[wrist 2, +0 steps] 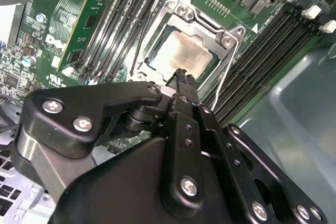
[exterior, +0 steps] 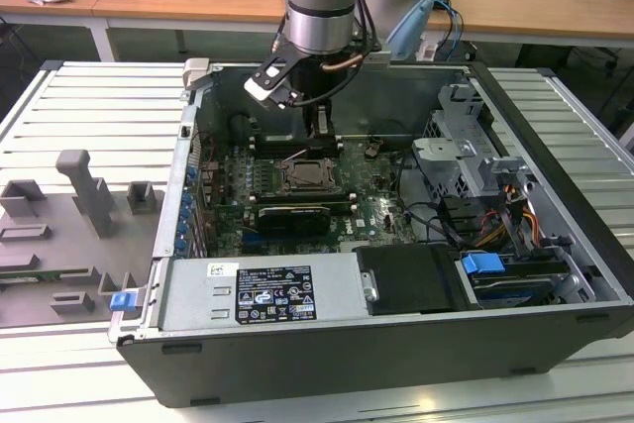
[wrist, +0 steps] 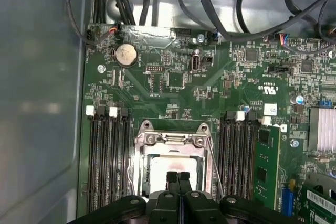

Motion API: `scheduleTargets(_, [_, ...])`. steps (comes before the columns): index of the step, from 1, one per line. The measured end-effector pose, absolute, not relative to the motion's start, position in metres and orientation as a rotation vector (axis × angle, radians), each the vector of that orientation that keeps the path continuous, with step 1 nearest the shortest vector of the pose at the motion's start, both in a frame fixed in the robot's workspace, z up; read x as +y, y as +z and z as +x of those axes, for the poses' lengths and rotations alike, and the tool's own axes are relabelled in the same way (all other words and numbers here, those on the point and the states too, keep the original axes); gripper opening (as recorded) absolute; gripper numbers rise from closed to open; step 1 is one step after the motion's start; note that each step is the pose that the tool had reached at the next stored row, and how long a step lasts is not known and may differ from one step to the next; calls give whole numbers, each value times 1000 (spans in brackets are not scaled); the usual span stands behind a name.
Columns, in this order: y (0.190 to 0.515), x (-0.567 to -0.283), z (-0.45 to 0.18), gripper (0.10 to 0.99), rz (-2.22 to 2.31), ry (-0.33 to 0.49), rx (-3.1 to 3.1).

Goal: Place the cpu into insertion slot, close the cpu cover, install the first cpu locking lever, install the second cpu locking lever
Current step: 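Close the cpu cover, then install the first cpu locking lever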

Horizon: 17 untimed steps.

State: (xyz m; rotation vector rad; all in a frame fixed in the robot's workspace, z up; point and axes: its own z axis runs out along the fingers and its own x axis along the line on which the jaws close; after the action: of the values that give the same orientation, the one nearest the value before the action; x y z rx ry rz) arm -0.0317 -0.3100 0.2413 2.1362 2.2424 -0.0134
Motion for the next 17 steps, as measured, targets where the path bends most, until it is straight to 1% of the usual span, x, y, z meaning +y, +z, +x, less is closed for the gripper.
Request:
scheduleTargets(12, [242,-310,-37,106,2136,-13,2242])
scheduleTargets(17, [249,-310,-37,106,2136,-13,2242])
